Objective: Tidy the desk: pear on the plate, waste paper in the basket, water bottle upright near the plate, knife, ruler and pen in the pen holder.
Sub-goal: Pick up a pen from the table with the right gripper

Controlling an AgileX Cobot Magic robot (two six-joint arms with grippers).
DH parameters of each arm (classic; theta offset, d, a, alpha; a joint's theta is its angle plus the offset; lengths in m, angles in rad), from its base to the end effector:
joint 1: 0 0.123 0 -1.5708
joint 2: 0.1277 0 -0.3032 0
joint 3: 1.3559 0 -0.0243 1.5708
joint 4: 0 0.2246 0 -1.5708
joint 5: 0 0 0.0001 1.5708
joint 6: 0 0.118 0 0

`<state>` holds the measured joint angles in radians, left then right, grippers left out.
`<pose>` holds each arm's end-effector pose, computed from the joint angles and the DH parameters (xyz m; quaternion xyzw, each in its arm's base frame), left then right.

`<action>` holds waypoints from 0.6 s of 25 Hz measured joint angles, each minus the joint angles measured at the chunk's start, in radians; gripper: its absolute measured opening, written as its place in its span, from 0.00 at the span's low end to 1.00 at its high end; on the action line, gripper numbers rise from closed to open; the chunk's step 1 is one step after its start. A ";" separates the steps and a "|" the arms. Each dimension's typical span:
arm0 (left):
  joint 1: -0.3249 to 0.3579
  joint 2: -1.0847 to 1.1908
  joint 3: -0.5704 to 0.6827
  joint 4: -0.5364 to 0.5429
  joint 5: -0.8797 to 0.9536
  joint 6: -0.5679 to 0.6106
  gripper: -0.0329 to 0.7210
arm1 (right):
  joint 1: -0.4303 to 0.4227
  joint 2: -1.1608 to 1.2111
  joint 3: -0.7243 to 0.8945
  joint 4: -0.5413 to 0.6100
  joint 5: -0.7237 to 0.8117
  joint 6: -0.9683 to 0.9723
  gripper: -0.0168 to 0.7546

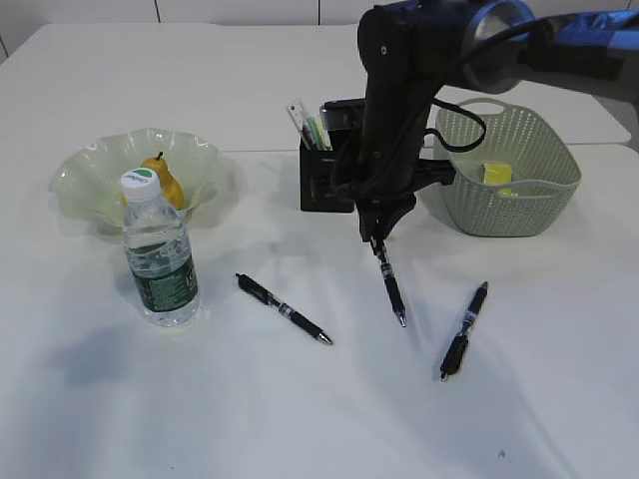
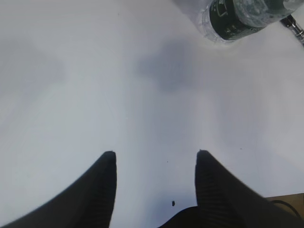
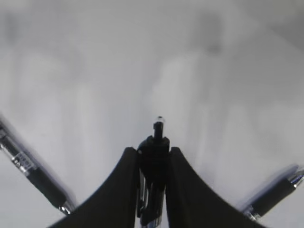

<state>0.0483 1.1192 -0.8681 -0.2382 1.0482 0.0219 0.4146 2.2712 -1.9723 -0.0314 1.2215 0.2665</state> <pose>0.1718 -0.0159 0.2901 -0.0529 0.9764 -0.1056 0.1809 0.4262 0.1838 0.1878 -0.0781 0.9945 0.0087 0.0698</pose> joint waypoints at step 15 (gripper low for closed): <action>0.000 0.000 0.000 0.002 -0.006 0.000 0.54 | 0.000 -0.376 0.464 -0.002 -0.034 -0.046 0.15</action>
<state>0.0483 1.1192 -0.8681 -0.2358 1.0427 0.0219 0.4146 1.8949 -1.5081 -0.0332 1.1872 0.2206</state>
